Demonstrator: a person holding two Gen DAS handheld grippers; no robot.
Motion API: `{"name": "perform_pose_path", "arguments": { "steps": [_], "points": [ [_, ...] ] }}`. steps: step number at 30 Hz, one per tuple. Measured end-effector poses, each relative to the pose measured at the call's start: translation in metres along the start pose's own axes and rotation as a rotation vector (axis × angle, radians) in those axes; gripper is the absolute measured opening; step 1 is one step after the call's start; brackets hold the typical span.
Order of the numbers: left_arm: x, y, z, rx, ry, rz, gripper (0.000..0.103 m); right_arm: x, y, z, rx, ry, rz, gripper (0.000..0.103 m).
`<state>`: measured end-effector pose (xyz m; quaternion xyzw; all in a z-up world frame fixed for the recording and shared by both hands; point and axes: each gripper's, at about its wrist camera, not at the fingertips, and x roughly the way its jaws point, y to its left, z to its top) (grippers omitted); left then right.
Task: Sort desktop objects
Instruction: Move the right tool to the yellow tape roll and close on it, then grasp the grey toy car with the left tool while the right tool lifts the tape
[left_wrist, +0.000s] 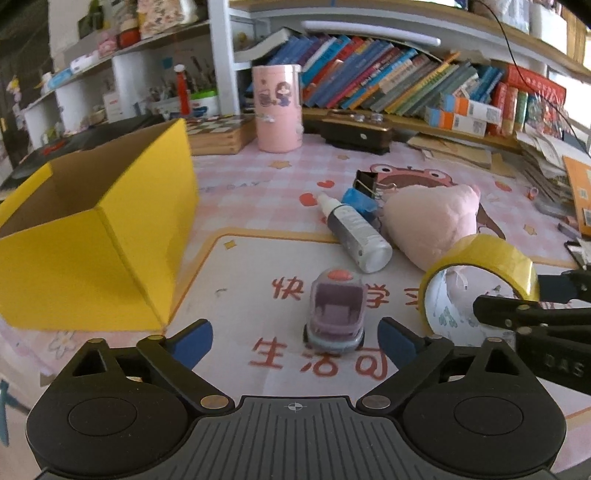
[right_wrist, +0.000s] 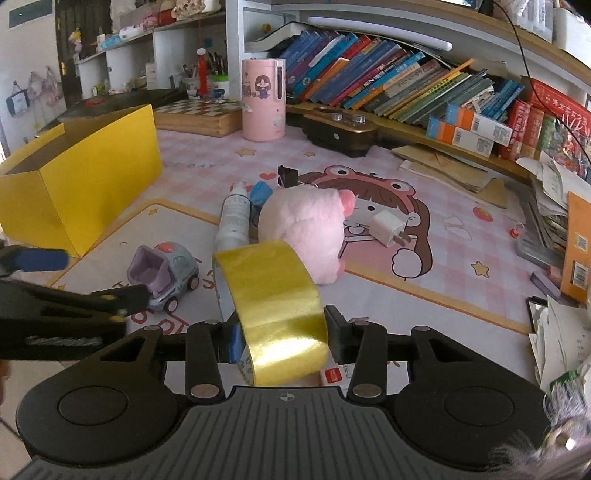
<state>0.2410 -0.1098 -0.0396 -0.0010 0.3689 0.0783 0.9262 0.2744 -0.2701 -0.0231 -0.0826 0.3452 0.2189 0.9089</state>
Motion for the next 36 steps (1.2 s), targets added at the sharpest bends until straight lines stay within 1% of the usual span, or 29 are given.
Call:
{"name": "perform_pose_path", "arguments": {
  "steps": [5, 6, 7, 8, 10, 11, 14, 15, 16, 19, 22, 28, 32, 33, 34, 36],
  "points": [
    [0.021, -0.007, 0.003, 0.027, 0.033, -0.023, 0.078, 0.001, -0.002, 0.0, -0.018, 0.008, 0.028, 0.04],
    [0.023, -0.007, 0.003, 0.028, 0.038, -0.029, 0.072, 0.001, -0.003, 0.0, -0.017, 0.012, 0.04, 0.04],
    [0.026, -0.007, 0.003, 0.027, 0.042, -0.04, 0.068, 0.0, -0.004, 0.0, -0.015, 0.014, 0.048, 0.04],
    [0.028, -0.007, 0.003, 0.027, 0.047, -0.048, 0.066, 0.0, -0.004, 0.0, -0.015, 0.015, 0.051, 0.04],
    [0.032, -0.009, 0.002, 0.031, 0.055, -0.065, 0.058, 0.0, -0.005, -0.001, -0.015, 0.015, 0.06, 0.04],
    [0.034, -0.01, 0.001, 0.033, 0.06, -0.072, 0.055, 0.001, -0.006, -0.001, -0.016, 0.018, 0.065, 0.04],
    [0.035, -0.011, 0.0, 0.037, 0.046, -0.086, 0.048, 0.003, -0.004, -0.002, -0.023, 0.033, 0.082, 0.041],
    [0.035, -0.012, 0.0, 0.041, 0.044, -0.091, 0.043, 0.004, -0.003, -0.003, -0.029, 0.038, 0.086, 0.041],
    [0.035, -0.013, 0.0, 0.046, 0.041, -0.099, 0.041, 0.005, -0.002, -0.003, -0.034, 0.044, 0.09, 0.041],
    [0.032, -0.012, 0.0, 0.045, 0.046, -0.098, 0.041, 0.007, 0.001, -0.003, -0.045, 0.055, 0.097, 0.041],
    [0.019, -0.004, 0.0, 0.013, 0.022, -0.089, 0.041, 0.007, 0.002, -0.002, -0.051, 0.052, 0.088, 0.04],
    [-0.024, 0.028, 0.004, -0.114, -0.03, -0.09, 0.041, 0.003, 0.006, 0.006, -0.076, 0.042, 0.089, 0.039],
    [-0.049, 0.044, 0.002, -0.205, -0.062, -0.098, 0.041, -0.005, 0.011, 0.013, -0.09, 0.018, 0.1, 0.037],
    [-0.053, 0.046, 0.001, -0.224, -0.066, -0.099, 0.041, -0.006, 0.012, 0.015, -0.093, 0.012, 0.101, 0.035],
    [-0.056, 0.048, 0.001, -0.241, -0.072, -0.1, 0.041, -0.008, 0.013, 0.017, -0.098, 0.009, 0.096, 0.028],
    [-0.057, 0.05, -0.001, -0.261, -0.08, -0.103, 0.041, -0.01, 0.014, 0.019, -0.099, 0.006, 0.106, 0.021]
  ]
}}
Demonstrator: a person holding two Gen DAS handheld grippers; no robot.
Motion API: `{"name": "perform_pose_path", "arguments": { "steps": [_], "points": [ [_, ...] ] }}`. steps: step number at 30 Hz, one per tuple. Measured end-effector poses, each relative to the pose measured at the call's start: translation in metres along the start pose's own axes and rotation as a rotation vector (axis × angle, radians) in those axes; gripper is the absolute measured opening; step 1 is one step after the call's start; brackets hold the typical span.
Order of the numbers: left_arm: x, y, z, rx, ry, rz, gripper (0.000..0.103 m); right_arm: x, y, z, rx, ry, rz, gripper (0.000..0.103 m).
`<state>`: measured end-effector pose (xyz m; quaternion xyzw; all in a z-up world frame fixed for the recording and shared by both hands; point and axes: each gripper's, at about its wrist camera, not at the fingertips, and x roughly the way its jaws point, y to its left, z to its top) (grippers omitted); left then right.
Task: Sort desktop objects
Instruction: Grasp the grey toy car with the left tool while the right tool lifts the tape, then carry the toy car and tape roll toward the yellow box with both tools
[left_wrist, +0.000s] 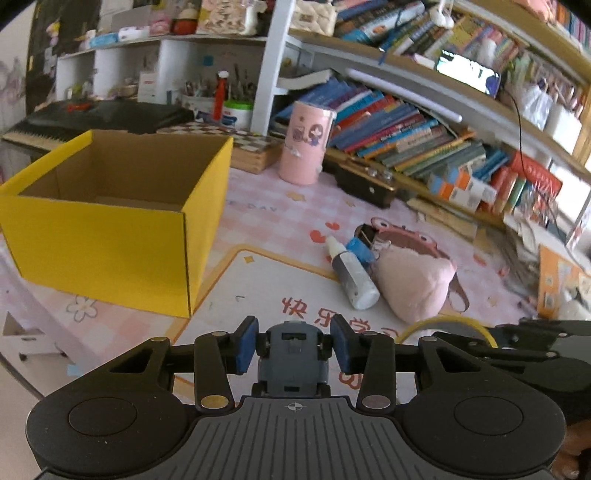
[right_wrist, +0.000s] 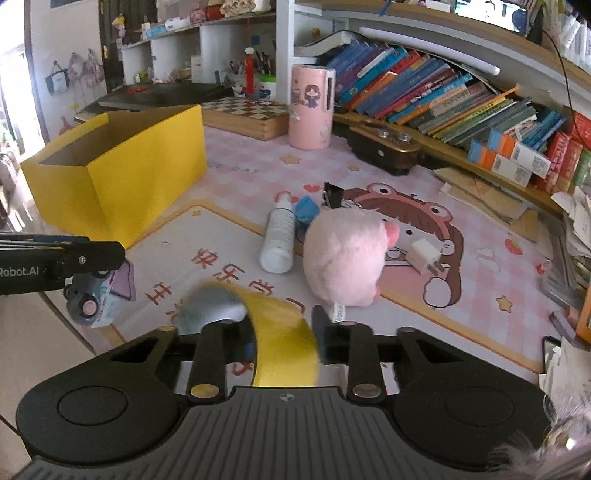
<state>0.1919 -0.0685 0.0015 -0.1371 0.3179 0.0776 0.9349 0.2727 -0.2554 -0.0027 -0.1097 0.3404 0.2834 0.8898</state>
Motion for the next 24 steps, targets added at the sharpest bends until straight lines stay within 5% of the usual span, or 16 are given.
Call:
{"name": "perform_pose_path", "arguments": {
  "steps": [4, 24],
  "points": [
    [0.003, 0.001, -0.003, -0.017, 0.002, 0.015, 0.041, 0.007, 0.002, -0.003, -0.012, 0.02, -0.01, 0.01],
    [-0.018, 0.004, -0.001, -0.085, -0.044, -0.07, 0.041, -0.011, 0.002, -0.006, 0.046, 0.001, 0.018, 0.01]
  ]
}}
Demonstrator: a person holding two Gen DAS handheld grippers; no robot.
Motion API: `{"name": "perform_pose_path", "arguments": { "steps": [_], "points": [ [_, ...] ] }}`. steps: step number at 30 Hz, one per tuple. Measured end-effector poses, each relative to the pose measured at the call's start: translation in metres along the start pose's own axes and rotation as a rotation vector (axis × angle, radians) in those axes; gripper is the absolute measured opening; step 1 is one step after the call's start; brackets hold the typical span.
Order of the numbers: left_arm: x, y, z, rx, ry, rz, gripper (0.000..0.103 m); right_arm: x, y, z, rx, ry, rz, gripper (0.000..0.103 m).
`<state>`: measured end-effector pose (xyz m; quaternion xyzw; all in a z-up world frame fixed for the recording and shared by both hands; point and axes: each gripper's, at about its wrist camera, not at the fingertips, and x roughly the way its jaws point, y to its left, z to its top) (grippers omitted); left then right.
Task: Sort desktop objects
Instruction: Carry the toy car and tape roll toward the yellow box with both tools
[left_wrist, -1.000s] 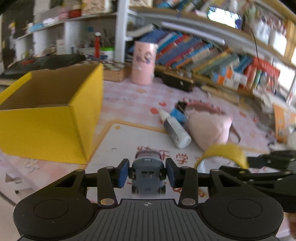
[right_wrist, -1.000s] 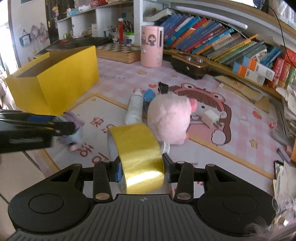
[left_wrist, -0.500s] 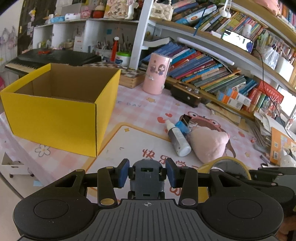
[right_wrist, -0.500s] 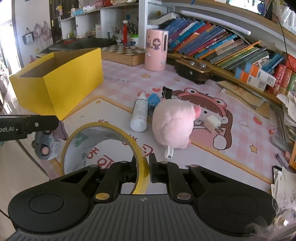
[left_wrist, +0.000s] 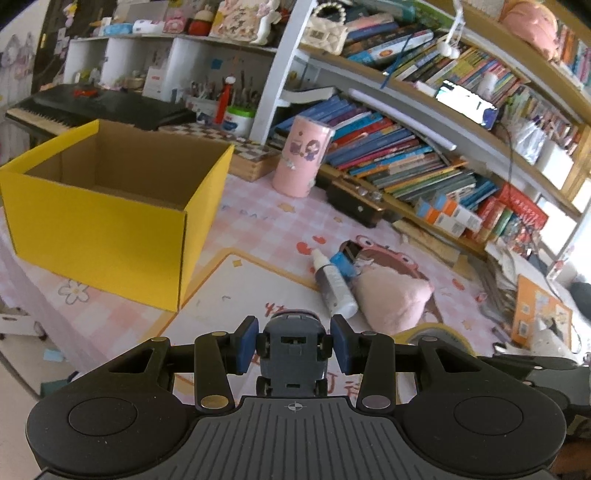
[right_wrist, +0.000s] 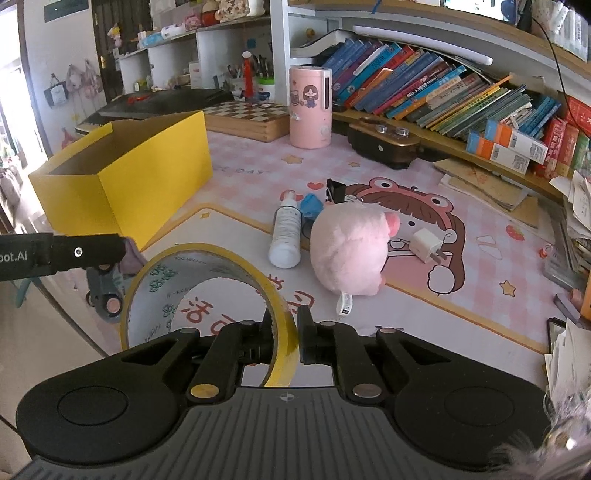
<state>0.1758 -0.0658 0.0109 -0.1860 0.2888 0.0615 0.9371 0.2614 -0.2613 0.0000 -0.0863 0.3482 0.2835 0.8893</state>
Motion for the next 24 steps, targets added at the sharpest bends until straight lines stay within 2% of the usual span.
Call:
{"name": "perform_pose_path", "arguments": {
  "steps": [11, 18, 24],
  "points": [
    [-0.022, 0.023, 0.003, -0.009, -0.012, -0.069, 0.041, -0.024, 0.03, -0.004, 0.026, -0.036, -0.016, 0.01],
    [-0.037, 0.046, 0.001, 0.013, -0.005, -0.117, 0.041, -0.034, 0.065, -0.009, 0.036, -0.043, -0.041, 0.01],
    [-0.059, 0.081, -0.003, 0.008, -0.002, -0.124, 0.041, -0.039, 0.105, -0.013, 0.036, -0.04, -0.045, 0.01]
  ]
}}
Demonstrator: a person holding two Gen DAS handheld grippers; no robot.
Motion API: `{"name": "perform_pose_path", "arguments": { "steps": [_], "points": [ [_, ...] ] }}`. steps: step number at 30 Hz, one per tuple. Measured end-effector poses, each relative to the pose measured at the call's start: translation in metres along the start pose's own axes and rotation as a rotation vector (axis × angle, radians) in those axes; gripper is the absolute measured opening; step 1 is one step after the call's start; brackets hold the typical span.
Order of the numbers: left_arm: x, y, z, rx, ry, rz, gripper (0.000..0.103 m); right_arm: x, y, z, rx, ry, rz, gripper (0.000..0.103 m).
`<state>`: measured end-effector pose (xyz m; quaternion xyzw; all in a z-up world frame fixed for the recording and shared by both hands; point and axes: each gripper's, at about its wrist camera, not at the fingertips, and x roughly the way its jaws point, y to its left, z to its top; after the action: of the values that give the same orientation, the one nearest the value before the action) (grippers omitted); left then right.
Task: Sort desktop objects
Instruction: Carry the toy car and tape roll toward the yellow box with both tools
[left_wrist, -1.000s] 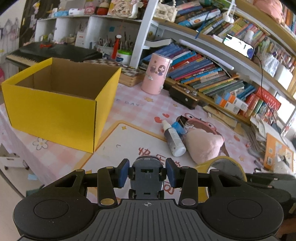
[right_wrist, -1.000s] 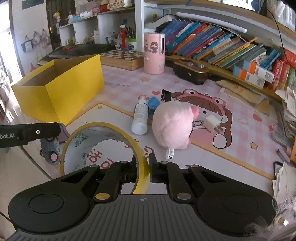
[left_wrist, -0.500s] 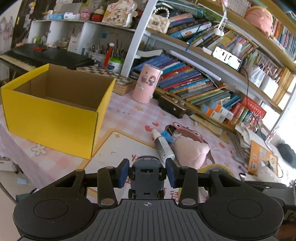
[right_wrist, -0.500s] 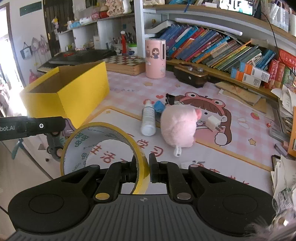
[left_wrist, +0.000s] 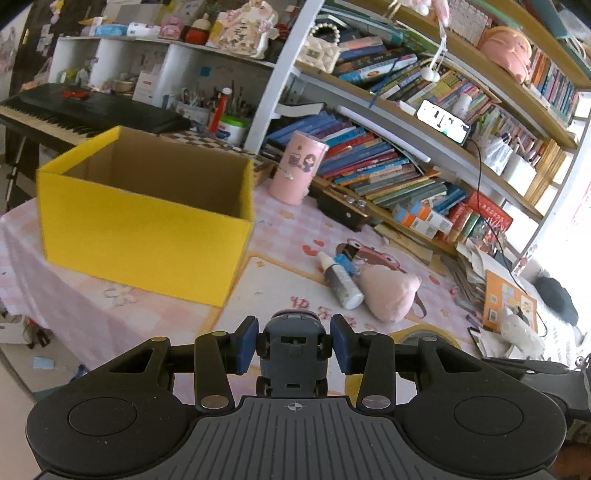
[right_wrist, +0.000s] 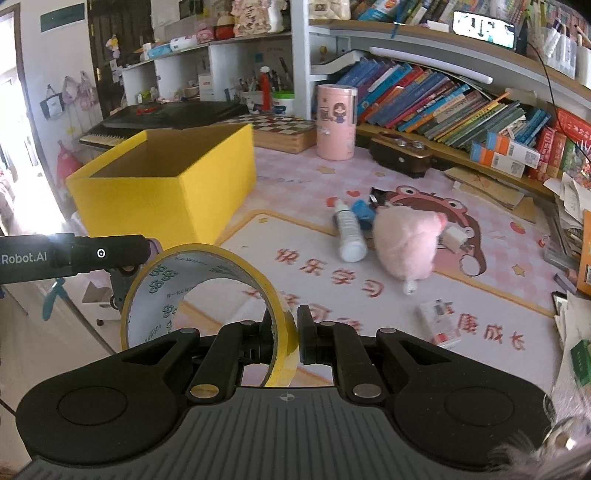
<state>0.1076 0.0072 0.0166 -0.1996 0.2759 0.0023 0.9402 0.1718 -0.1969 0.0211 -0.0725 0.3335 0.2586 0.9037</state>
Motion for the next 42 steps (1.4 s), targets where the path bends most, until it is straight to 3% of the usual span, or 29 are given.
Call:
{"name": "perform_pose_path", "arguments": {
  "steps": [21, 42],
  "points": [
    [-0.096, 0.106, -0.034, -0.023, 0.074, 0.016, 0.041, -0.021, 0.151, -0.05, 0.013, 0.069, 0.038, 0.01],
    [-0.121, 0.133, -0.032, -0.035, 0.034, 0.001, 0.041, -0.027, 0.192, -0.047, -0.01, 0.063, 0.041, 0.01]
  ]
}}
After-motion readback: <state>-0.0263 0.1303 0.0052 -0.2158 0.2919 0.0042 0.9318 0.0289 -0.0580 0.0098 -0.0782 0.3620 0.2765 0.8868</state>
